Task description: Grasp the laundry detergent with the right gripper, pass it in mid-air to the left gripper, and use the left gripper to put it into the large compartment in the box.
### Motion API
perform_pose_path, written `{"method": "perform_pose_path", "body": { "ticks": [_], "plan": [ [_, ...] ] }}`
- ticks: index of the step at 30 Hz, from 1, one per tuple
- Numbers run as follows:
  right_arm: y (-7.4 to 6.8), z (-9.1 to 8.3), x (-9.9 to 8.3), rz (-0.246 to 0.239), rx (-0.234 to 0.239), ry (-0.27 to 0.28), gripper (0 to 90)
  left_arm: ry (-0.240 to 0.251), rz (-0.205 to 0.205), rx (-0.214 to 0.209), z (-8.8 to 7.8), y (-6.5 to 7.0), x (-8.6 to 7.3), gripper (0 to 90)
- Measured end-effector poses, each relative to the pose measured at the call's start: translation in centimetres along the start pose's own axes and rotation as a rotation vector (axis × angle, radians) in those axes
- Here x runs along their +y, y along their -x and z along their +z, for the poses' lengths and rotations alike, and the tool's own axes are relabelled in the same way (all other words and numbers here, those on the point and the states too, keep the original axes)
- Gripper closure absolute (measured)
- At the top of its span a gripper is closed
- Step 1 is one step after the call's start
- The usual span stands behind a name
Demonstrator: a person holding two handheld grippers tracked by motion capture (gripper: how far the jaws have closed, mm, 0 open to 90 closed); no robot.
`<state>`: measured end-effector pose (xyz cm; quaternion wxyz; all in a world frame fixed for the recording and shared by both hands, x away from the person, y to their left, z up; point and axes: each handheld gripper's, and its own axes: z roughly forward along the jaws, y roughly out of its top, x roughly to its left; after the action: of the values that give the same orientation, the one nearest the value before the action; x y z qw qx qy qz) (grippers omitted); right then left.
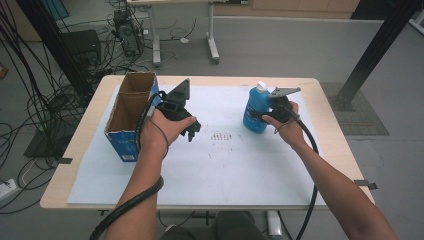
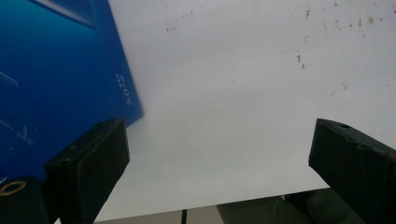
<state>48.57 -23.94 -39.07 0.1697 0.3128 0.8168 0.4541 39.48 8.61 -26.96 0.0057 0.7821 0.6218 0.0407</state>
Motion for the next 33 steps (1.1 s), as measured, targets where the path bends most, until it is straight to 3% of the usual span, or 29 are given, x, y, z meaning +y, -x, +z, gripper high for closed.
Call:
{"method": "perform_pose_path", "body": {
  "ticks": [10, 21, 27, 33],
  "plan": [
    [-0.2, 0.0, 0.1, -0.006, -0.007, -0.006, 43.2, 0.003, 0.009, -0.002, -0.4, 0.0, -0.1, 5.6],
    [-0.3, -0.1, 0.3, 0.016, -0.018, -0.024, 43.4, 0.014, 0.038, -0.007, -2.1, 0.0, -0.2, 5.6],
    [-0.3, -0.4, 0.8, 0.031, -0.008, -0.047, 43.5, 0.011, 0.088, -0.002, -3.3, 0.2, -0.1, 5.6],
    [0.0, -1.5, 2.0, 0.044, 0.012, -0.021, 43.5, 0.024, 0.153, -0.010, -4.6, 0.7, 0.3, 5.5]
  ]
}}
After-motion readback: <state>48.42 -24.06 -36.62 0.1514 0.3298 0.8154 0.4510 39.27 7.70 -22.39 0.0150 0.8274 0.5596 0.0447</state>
